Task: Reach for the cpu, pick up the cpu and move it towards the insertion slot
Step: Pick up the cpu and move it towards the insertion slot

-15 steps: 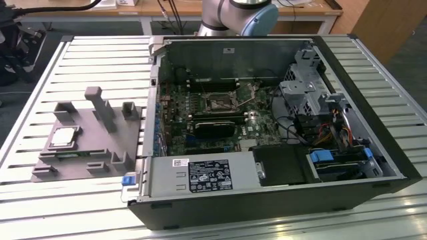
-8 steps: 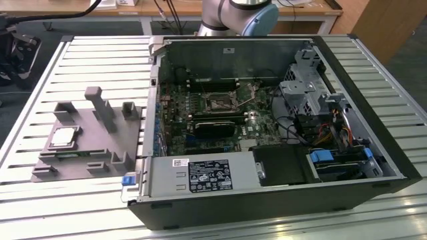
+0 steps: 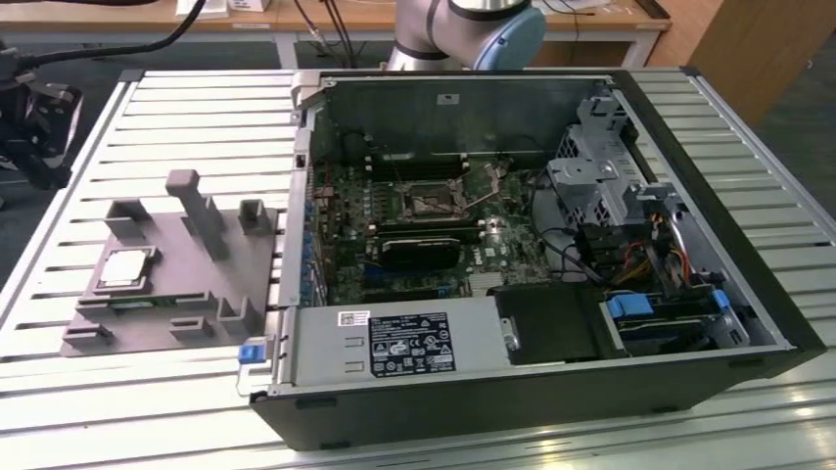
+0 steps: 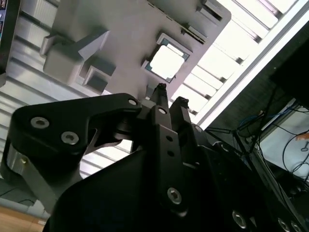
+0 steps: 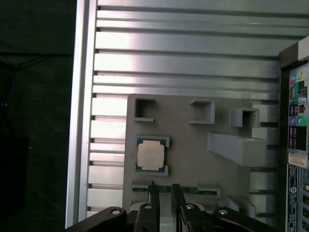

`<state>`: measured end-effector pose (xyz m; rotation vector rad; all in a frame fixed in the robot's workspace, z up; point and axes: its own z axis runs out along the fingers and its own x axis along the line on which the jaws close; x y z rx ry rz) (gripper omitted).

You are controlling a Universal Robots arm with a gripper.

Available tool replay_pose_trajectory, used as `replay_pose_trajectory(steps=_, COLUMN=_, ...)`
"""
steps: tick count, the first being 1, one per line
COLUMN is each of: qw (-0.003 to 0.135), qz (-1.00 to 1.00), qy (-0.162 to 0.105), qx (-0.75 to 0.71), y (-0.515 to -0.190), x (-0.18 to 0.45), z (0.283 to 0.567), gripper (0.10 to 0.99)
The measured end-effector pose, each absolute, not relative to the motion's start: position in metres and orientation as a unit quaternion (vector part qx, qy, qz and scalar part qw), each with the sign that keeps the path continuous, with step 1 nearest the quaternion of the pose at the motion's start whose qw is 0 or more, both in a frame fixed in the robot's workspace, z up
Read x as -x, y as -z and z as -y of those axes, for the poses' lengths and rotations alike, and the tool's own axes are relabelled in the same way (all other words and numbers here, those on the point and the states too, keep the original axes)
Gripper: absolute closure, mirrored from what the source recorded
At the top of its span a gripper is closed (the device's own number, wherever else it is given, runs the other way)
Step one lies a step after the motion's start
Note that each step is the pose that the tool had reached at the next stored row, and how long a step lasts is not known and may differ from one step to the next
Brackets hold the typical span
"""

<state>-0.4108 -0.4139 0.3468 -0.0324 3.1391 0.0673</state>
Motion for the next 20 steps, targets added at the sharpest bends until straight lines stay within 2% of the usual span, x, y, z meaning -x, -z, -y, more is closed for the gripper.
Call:
replay_pose_trajectory(steps=1, qw=0.001, qz=-1.0, qy=-0.021, qx=0.01, y=-0.345, x=0.411, z=0.414, gripper=0.855)
replay_pose_trajectory(steps=3, qw=0.001, qz=-1.0, qy=-0.021, qx=0.01, y=-0.341, x=0.411, z=0.414, gripper=0.737)
replay_pose_trajectory(steps=4, qw=0.001, qz=-1.0, qy=-0.021, qx=0.01, y=-0.34, x=0.411, z=0.414, gripper=0.737)
replay_pose_trajectory(steps=6, qw=0.001, qz=-1.0, qy=-0.021, qx=0.011, y=-0.336, x=0.411, z=0.414, gripper=0.62)
replay_pose_trajectory(steps=7, qw=0.001, qz=-1.0, qy=-0.021, qx=0.011, y=-0.334, x=0.411, z=0.414, gripper=0.62)
replay_pose_trajectory(steps=8, qw=0.001, qz=-1.0, qy=-0.021, qx=0.011, y=-0.332, x=0.411, z=0.414, gripper=0.561)
replay_pose_trajectory(steps=9, qw=0.001, qz=-1.0, qy=-0.021, qx=0.011, y=-0.33, x=0.411, z=0.414, gripper=0.561)
replay_pose_trajectory(steps=11, qw=0.001, qz=-1.0, qy=-0.022, qx=0.011, y=-0.327, x=0.411, z=0.414, gripper=0.447)
replay_pose_trajectory(steps=12, qw=0.001, qz=-1.0, qy=-0.022, qx=0.011, y=-0.325, x=0.411, z=0.415, gripper=0.447)
replay_pose_trajectory(steps=14, qw=0.001, qz=-1.0, qy=-0.022, qx=0.011, y=-0.321, x=0.411, z=0.415, gripper=0.329)
replay_pose_trajectory(steps=15, qw=0.001, qz=-1.0, qy=-0.022, qx=0.011, y=-0.32, x=0.411, z=0.415, gripper=0.329)
replay_pose_trajectory(steps=16, qw=0.001, qz=-1.0, qy=-0.022, qx=0.011, y=-0.318, x=0.411, z=0.415, gripper=0.267)
replay_pose_trajectory(steps=20, qw=0.001, qz=-1.0, qy=-0.022, qx=0.011, y=-0.311, x=0.411, z=0.416, gripper=0.267)
